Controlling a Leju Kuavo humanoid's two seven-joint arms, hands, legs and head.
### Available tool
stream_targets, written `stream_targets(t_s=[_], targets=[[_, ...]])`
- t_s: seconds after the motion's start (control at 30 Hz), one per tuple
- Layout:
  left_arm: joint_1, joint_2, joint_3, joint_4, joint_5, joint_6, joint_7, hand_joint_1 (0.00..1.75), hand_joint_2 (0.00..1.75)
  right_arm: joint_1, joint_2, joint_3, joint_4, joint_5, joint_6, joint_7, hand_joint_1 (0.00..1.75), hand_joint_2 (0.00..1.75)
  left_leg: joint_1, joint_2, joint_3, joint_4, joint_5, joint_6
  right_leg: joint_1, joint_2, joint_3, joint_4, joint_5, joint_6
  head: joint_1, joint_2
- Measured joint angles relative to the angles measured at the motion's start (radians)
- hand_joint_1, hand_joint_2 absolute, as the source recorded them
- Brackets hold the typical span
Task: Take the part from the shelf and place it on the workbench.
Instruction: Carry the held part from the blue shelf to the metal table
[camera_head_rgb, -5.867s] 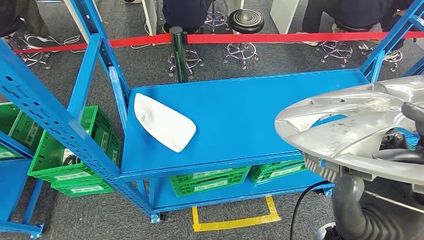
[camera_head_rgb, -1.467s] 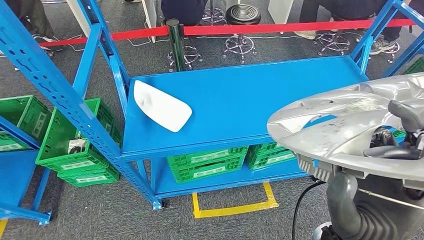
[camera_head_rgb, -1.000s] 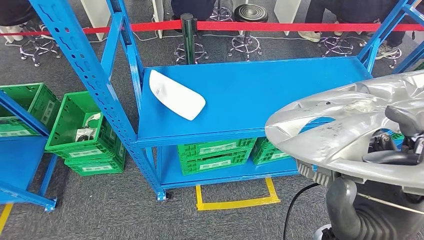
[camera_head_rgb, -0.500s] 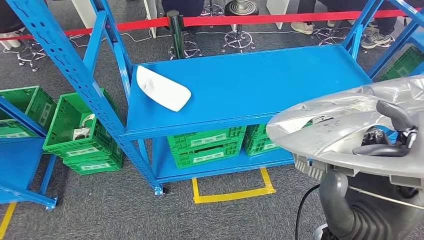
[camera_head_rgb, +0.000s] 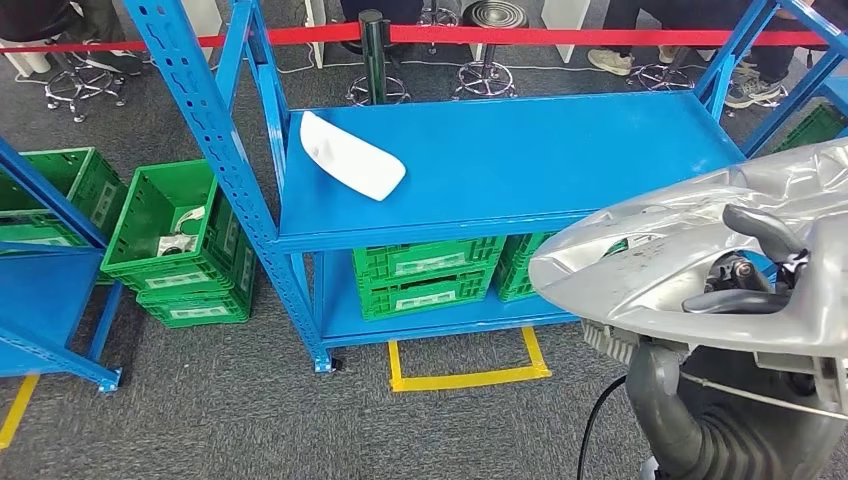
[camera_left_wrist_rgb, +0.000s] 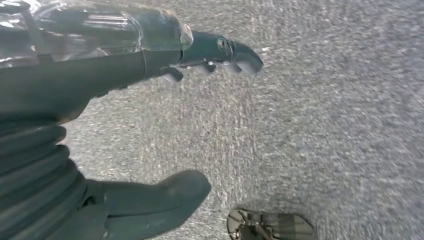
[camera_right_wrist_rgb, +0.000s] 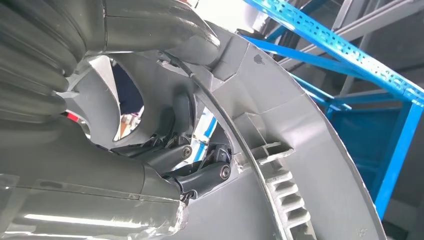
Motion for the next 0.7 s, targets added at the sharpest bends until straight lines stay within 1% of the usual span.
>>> stream_targets(t_s=[0.03, 0.07, 0.1, 0.13, 0.17, 0.2, 0.23, 0.27, 0.3, 0.33, 0.37, 0.4, 0.43, 0.47, 0.5, 0.53, 0.57, 0.6, 0.63, 0.67, 0.7], targets=[[0.0, -0.004, 0.0, 0.0, 0.0, 0.002, -0.008, 0.0, 1.75, -0.006, -0.002, 0.0, -0.001, 0.003, 0.004, 0.003, 1.75, 1.75, 0.0, 0.0, -0.005, 0.001, 0.005, -0.002, 0.001, 0.0, 0.043, -0.065, 0.031, -0.004, 0.002, 0.0], [0.0, -0.008, 0.0, 0.0, 0.0, 0.003, -0.013, 0.0, 1.75, -0.012, -0.004, 0.0, -0.001, 0.005, 0.006, 0.005, 1.75, 1.75, -0.001, -0.001, -0.009, 0.002, 0.009, -0.005, 0.002, 0.0, 0.091, -0.143, 0.058, -0.009, 0.005, 0.0], [0.0, -0.012, 0.0, 0.0, 0.0, 0.004, -0.016, 0.0, 1.75, -0.017, -0.006, 0.0, -0.002, 0.006, 0.008, 0.006, 1.75, 1.75, -0.003, -0.001, -0.013, 0.003, 0.013, -0.009, 0.003, 0.001, 0.13, -0.211, 0.076, -0.014, 0.007, 0.0], [0.0, -0.015, 0.0, 0.0, 0.0, 0.004, -0.017, 0.0, 1.75, -0.021, -0.008, 0.0, -0.002, 0.008, 0.008, 0.007, 1.75, 1.75, -0.004, 0.0, -0.016, 0.004, 0.018, -0.014, 0.005, 0.002, 0.155, -0.257, 0.084, -0.019, 0.009, 0.0], [0.0, -0.017, 0.0, 0.0, 0.0, 0.004, -0.018, 0.0, 1.75, -0.024, -0.009, 0.0, -0.002, 0.008, 0.009, 0.008, 1.75, 1.75, -0.005, 0.0, -0.019, 0.005, 0.024, -0.02, 0.007, 0.002, 0.165, -0.278, 0.085, -0.022, 0.01, 0.0], [0.0, -0.018, 0.0, 0.0, 0.0, 0.004, -0.018, 0.0, 1.75, -0.024, -0.01, 0.0, -0.002, 0.009, 0.009, 0.008, 1.75, 1.75, -0.005, 0.001, -0.021, 0.005, 0.029, -0.027, 0.008, 0.003, 0.163, -0.283, 0.088, -0.026, 0.01, 0.0], [0.001, -0.019, 0.0, 0.0, 0.0, 0.004, -0.019, 0.0, 1.75, -0.026, -0.01, 0.0, -0.002, 0.009, 0.009, 0.009, 1.75, 1.75, -0.004, 0.002, -0.024, 0.007, 0.029, -0.033, 0.007, 0.001, 0.158, -0.285, 0.093, -0.033, 0.01, 0.0], [0.001, -0.019, 0.0, 0.0, 0.0, 0.004, -0.019, 0.0, 1.75, -0.027, -0.01, 0.0, -0.002, 0.009, 0.009, 0.009, 1.75, 1.75, -0.004, 0.002, -0.03, 0.015, 0.019, -0.038, 0.005, 0.0, 0.153, -0.288, 0.1, -0.041, 0.008, 0.0], [0.001, -0.019, 0.0, 0.0, 0.0, 0.004, -0.019, 0.0, 1.75, -0.029, -0.01, 0.0, -0.002, 0.009, 0.009, 0.009, 1.75, 1.75, -0.003, 0.001, -0.042, 0.041, -0.007, -0.043, 0.003, -0.003, 0.147, -0.29, 0.108, -0.05, 0.002, 0.0], [0.001, -0.019, 0.0, 0.0, 0.0, 0.004, -0.019, 0.0, 1.75, -0.031, -0.01, 0.0, -0.002, 0.01, 0.009, 0.009, 1.75, 1.75, -0.001, 0.0, -0.061, 0.088, -0.047, -0.048, 0.002, -0.005, 0.14, -0.291, 0.116, -0.056, -0.006, 0.0], [0.001, -0.019, 0.0, 0.0, 0.0, 0.004, -0.019, 0.0, 1.75, -0.032, -0.01, 0.0, -0.002, 0.01, 0.009, 0.009, 1.75, 1.75, 0.0, -0.002, -0.083, 0.151, -0.092, -0.052, 0.003, -0.005, 0.131, -0.29, 0.122, -0.06, -0.013, 0.0], [0.002, -0.019, 0.0, 0.0, 0.0, 0.004, -0.02, 0.0, 1.75, -0.032, -0.01, 0.0, -0.002, 0.01, 0.009, 0.009, 1.75, 1.75, 0.002, -0.002, -0.104, 0.219, -0.131, -0.055, 0.004, -0.006, 0.121, -0.289, 0.128, -0.062, -0.02, 0.0], [0.002, -0.02, 0.0, 0.0, 0.0, 0.004, -0.02, 0.0, 1.75, -0.032, -0.009, 0.0, -0.002, 0.01, 0.009, 0.009, 1.75, 1.75, 0.003, -0.003, -0.116, 0.27, -0.153, -0.057, 0.006, -0.006, 0.111, -0.286, 0.133, -0.062, -0.024, 0.0], [0.003, -0.02, 0.0, 0.0, 0.0, 0.004, -0.021, 0.0, 1.75, -0.032, -0.009, 0.0, -0.002, 0.01, 0.009, 0.009, 1.75, 1.75, 0.003, -0.003, -0.112, 0.288, -0.154, -0.058, 0.007, -0.006, 0.101, -0.281, 0.137, -0.062, -0.026, 0.0], [0.003, -0.02, 0.0, 0.0, 0.001, 0.004, -0.024, 0.0, 1.75, -0.033, -0.009, 0.0, -0.002, 0.01, 0.009, 0.009, 1.75, 1.75, 0.003, -0.003, -0.089, 0.269, -0.137, -0.057, 0.007, -0.006, 0.091, -0.275, 0.14, -0.061, -0.028, 0.0], [0.003, -0.02, 0.0, 0.0, 0.001, 0.004, -0.027, 0.0, 1.75, -0.033, -0.009, 0.0, -0.002, 0.01, 0.009, 0.009, 1.75, 1.75, 0.003, -0.003, -0.048, 0.212, -0.109, -0.054, 0.008, -0.006, 0.083, -0.269, 0.142, -0.059, -0.031, 0.0], [0.003, -0.02, 0.0, 0.0, 0.001, 0.004, -0.03, 0.0, 1.75, -0.034, -0.009, 0.0, -0.002, 0.011, 0.009, 0.01, 1.75, 1.75, 0.002, -0.004, 0.0, 0.138, -0.087, -0.047, 0.009, -0.006, 0.076, -0.262, 0.143, -0.058, -0.032, 0.0], [0.002, -0.02, 0.0, 0.0, 0.001, 0.004, -0.033, 0.0, 1.75, -0.036, -0.009, 0.0, -0.002, 0.011, 0.01, 0.01, 1.75, 1.75, 0.001, -0.004, 0.042, 0.072, -0.073, -0.041, 0.01, -0.006, 0.07, -0.255, 0.144, -0.055, -0.034, 0.0], [0.001, -0.02, 0.0, 0.0, 0.0, 0.004, -0.035, 0.0, 1.75, -0.038, -0.009, 0.0, -0.002, 0.012, 0.01, 0.011, 1.75, 1.75, -0.001, -0.005, 0.07, 0.024, -0.067, -0.035, 0.011, -0.007, 0.065, -0.251, 0.146, -0.051, -0.034, 0.0], [0.0, -0.02, 0.0, 0.0, 0.0, 0.004, -0.036, 0.0, 1.75, -0.039, -0.009, 0.0, -0.002, 0.012, 0.011, 0.012, 1.75, 1.75, -0.003, -0.005, 0.082, 0.002, -0.069, -0.031, 0.011, -0.007, 0.062, -0.248, 0.149, -0.046, -0.034, 0.0], [0.0, -0.021, 0.0, 0.0, 0.0, 0.004, -0.036, 0.0, 1.75, -0.04, -0.009, 0.0, -0.002, 0.013, 0.011, 0.012, 1.75, 1.75, -0.005, -0.005, 0.083, -0.003, -0.067, -0.027, 0.011, -0.007, 0.059, -0.247, 0.153, -0.039, -0.034, 0.0]])
